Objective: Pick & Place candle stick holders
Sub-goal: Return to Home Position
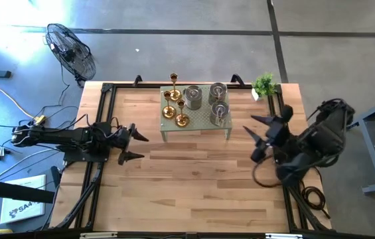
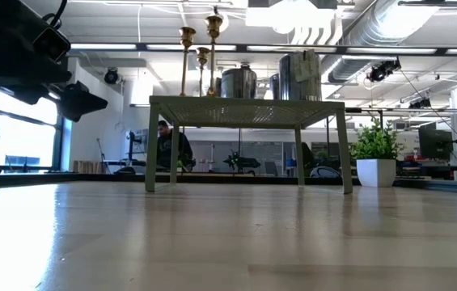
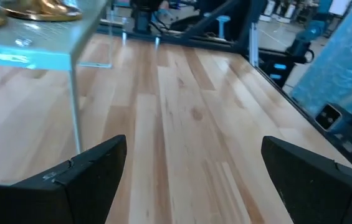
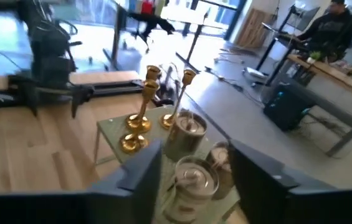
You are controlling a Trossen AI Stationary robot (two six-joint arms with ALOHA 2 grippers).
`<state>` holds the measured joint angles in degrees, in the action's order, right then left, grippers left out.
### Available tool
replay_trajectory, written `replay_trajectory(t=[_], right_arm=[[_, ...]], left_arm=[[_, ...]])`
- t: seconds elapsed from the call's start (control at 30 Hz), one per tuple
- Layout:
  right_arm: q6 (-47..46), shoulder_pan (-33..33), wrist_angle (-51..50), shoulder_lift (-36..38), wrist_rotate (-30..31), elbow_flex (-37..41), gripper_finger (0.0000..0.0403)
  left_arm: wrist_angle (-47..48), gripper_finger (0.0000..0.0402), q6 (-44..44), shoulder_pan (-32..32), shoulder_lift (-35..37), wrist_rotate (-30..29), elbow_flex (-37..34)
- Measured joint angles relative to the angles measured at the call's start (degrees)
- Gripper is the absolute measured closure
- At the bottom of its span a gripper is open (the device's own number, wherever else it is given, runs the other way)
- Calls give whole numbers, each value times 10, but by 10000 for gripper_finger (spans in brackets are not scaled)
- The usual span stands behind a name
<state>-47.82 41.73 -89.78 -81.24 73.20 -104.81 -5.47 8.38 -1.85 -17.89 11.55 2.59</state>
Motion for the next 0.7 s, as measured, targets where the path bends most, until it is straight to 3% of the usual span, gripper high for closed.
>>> replay_trajectory(t=[0.3,0.57,0.7], right_arm=[[-200,61,31,188,64,298,389],[-211,72,173,354,75,530,381],[-120,72,327,416,71,621,399]], left_arm=[[-16,35,8,0,0,-6,1],[-17,35,5,0,0,-27,1],[-17,35,5,0,0,-59,1]])
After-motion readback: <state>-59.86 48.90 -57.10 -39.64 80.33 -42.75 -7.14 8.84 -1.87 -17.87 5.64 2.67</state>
